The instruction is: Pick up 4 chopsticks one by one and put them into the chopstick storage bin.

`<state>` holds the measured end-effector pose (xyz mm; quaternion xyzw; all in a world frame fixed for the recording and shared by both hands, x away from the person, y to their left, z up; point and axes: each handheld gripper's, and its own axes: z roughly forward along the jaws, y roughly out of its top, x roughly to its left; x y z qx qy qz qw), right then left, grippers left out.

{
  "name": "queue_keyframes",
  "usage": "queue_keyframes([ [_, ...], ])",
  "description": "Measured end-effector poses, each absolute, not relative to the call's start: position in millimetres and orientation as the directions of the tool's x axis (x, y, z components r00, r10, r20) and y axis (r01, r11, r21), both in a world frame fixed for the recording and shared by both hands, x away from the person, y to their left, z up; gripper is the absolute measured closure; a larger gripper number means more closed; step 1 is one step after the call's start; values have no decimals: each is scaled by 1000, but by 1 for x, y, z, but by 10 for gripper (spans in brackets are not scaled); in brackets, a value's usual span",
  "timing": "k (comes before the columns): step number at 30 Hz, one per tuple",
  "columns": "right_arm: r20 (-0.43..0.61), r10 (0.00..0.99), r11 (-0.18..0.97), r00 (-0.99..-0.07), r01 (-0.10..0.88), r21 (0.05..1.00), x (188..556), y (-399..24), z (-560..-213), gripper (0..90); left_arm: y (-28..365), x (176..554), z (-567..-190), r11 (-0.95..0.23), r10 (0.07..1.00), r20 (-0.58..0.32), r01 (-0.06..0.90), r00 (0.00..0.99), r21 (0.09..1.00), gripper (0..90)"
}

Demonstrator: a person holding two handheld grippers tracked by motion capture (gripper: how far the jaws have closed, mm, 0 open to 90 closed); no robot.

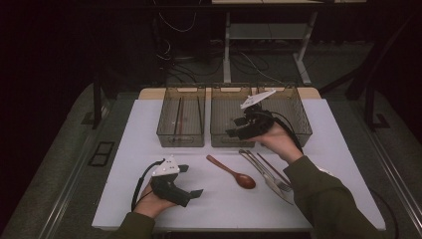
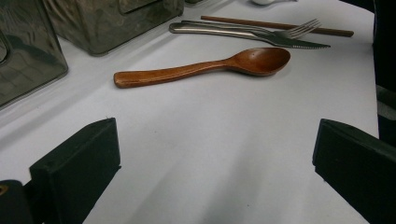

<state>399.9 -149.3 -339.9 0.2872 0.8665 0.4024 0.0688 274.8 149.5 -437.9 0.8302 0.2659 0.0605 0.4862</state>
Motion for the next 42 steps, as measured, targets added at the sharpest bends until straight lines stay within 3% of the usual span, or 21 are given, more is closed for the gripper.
queue_keyframes([
  [28, 148, 591, 472, -793, 489, 734, 331, -248, -390, 453, 150, 275, -439, -382, 507, -162, 389, 846, 838, 0],
  [33, 143, 610, 475, -780, 504, 722, 319, -265, -397, 495, 149, 275, -439, -385, 505, -160, 387, 848, 838, 0],
  [42, 119, 654, 482, -747, 533, 695, 295, -290, -407, 655, 149, 275, -438, -381, 507, -160, 387, 847, 840, 0],
])
